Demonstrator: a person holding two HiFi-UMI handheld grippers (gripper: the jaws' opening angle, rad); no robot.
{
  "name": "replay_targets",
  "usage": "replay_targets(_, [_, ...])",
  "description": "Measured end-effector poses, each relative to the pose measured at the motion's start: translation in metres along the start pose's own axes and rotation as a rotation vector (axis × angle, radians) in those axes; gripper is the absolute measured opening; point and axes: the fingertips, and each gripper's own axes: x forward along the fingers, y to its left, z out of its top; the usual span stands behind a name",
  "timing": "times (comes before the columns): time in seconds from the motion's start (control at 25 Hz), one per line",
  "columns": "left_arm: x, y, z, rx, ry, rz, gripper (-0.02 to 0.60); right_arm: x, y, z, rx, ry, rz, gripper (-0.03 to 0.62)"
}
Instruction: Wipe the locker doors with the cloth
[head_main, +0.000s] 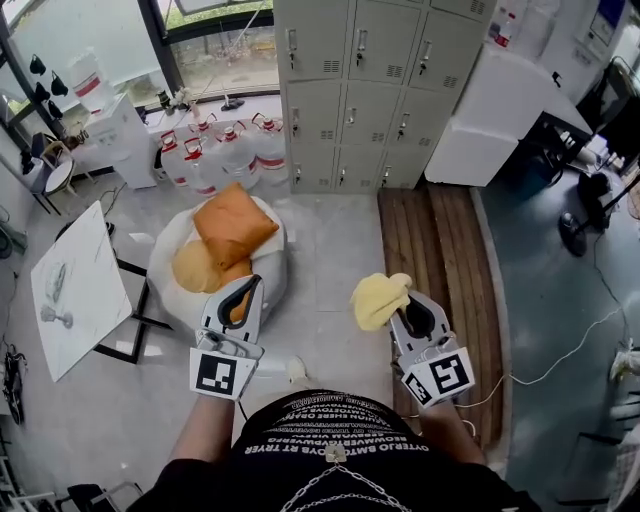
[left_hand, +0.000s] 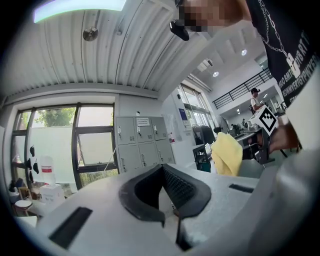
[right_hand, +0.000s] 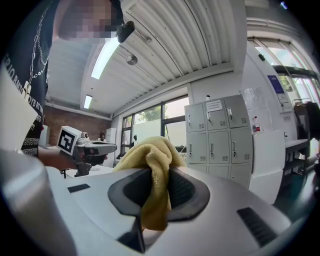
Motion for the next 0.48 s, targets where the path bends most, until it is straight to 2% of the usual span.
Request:
replay_targets(0.24, [0.022,0.044,-0.016,-0.027,0.009,-0.003,0.003,0.049,-0.002,0.001,0.015,0.008,-0.008,0.067])
replay_targets(0.48, [0.042,0.07,-0.034,-0.039,0.027,-0.038,0.003,0.086,0.002,0.003,0.012,0.016,-0.011,0.067])
